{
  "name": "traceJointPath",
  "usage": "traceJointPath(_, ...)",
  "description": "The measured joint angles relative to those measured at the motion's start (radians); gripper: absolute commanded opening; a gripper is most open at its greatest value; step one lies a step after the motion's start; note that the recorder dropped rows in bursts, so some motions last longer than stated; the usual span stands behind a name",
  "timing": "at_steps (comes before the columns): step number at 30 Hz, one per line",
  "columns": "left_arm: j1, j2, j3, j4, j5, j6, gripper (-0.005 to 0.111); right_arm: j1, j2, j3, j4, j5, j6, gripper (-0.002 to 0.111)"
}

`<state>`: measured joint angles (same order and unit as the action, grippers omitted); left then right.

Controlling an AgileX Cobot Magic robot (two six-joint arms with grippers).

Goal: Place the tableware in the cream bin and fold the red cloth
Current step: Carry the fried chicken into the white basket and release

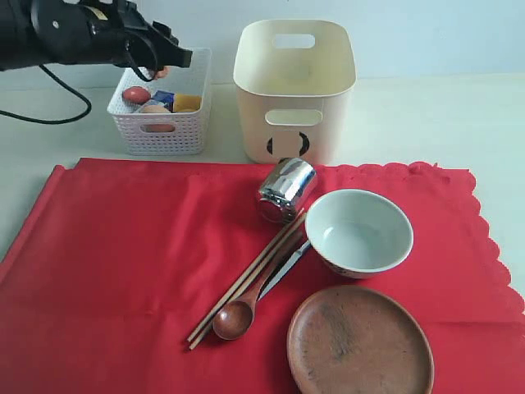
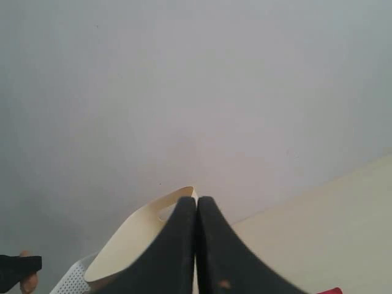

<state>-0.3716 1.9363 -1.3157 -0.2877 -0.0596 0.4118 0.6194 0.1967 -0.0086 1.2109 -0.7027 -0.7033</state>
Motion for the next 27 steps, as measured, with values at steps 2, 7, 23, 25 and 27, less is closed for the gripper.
traceJointPath(2,0.0,0.035,0.0,0.0,-0.059,0.0,0.0,0.0,0.0,0.0,0.0,0.0,0.0,0.0)
traceJointPath(7,0.0,0.125,-0.004,0.0,-0.191,0.0,0.0,0.0,0.0,0.0,0.0,0.0,0.0,0.0)
traceJointPath(23,0.012,0.285,-0.191,-0.063,-0.089,0.0,0.068,0.0,0.0,0.0,0.0,0.0,0.0,0.0)
traceJointPath(25,0.012,0.288,-0.198,-0.078,-0.081,0.0,0.079,0.0,0.0,0.0,0.0,0.0,0.0,0.0)
traceJointPath(27,0.012,0.288,-0.198,-0.083,-0.08,0.0,0.088,0.0,0.0,0.0,0.0,0.0,0.0,0.0)
